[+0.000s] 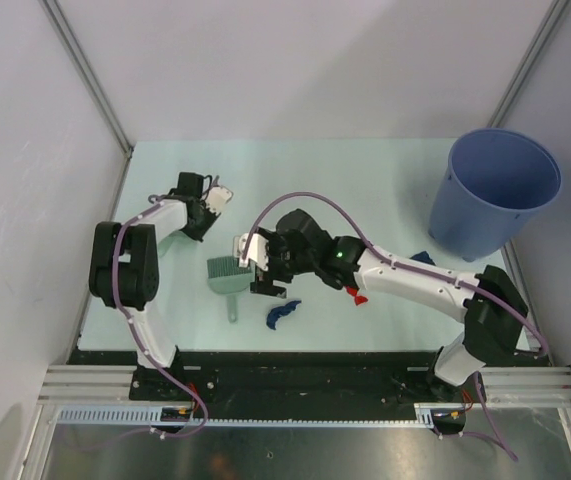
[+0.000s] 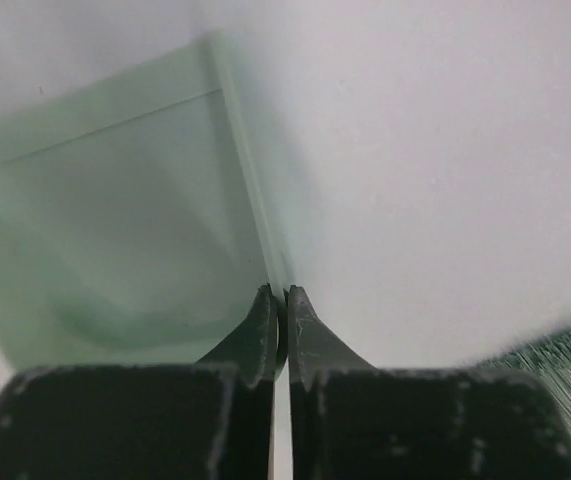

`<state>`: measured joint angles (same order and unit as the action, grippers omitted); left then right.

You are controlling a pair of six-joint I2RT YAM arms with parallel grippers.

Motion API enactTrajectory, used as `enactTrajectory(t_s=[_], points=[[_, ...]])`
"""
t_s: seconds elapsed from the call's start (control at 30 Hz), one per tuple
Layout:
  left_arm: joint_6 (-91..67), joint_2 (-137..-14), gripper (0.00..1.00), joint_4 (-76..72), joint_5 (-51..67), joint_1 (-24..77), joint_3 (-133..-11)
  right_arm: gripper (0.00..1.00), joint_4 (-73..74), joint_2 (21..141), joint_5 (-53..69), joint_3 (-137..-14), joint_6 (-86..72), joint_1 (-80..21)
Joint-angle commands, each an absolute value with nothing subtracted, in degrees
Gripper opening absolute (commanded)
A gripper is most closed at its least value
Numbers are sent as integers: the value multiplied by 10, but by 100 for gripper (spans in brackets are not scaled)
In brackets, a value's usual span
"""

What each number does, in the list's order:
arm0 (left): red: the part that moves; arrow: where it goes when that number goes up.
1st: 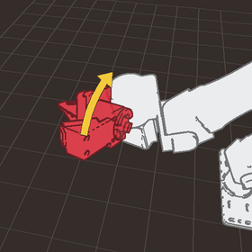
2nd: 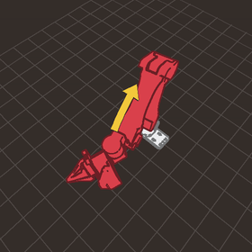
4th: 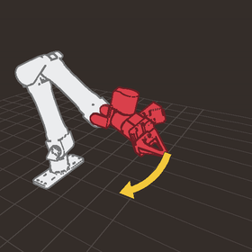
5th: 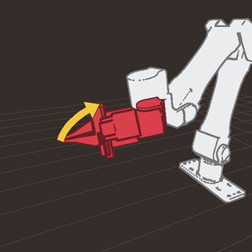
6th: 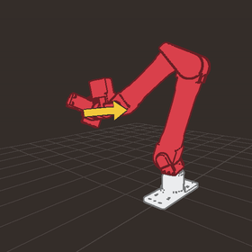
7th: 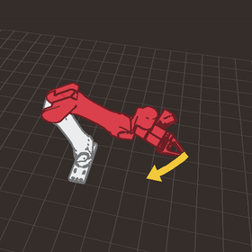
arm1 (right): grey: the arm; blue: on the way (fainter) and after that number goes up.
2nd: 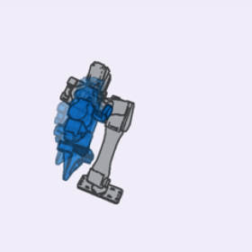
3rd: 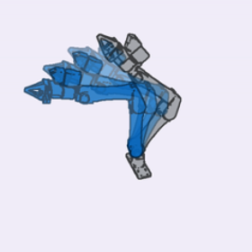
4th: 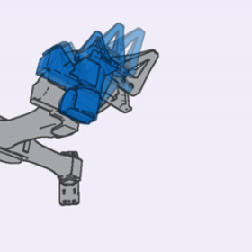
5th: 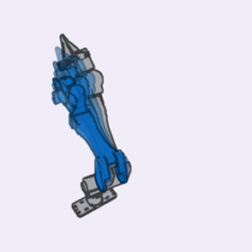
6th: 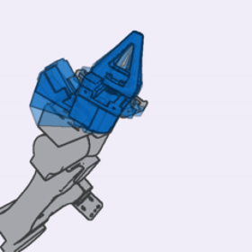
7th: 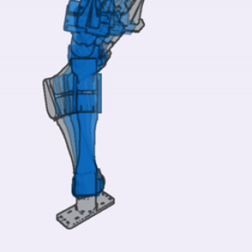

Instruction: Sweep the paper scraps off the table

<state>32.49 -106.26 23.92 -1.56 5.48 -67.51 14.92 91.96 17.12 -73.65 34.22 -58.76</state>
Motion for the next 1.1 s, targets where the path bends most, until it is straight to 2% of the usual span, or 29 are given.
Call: enactTrajectory(t_s=[0.0,0.07,0.17,0.3,0.43,0.57,0.67,0.87,0.93,1.07], points=[[234,-1049,0,281,-18,52,-718,88,112,869,130,-711,286,-587],[187,-993,0,284,-5,48,-726,88,83,852,107,-703,248,-588],[39,-894,0,283,88,32,-738,88,35,842,72,-701,201,-588],[-127,-802,0,282,98,32,-757,89,-45,840,8,-702,73,-581],[-258,-750,0,282,63,42,-747,91,-118,851,11,-701,-77,-548],[-370,-709,0,281,-36,65,-702,89,-239,888,39,-702,-199,-540],[-395,-683,0,282,-114,105,-688,89,-305,926,64,-707,-269,-535],[-419,-666,0,284,-123,131,-693,88,-297,1005,120,-757,-315,-537],[-425,-671,0,286,-132,131,-691,98,-258,1035,141,-795,-303,-546],[-435,-671,0,286,-123,132,-678,100,-186,1090,136,-852,-282,-557]])
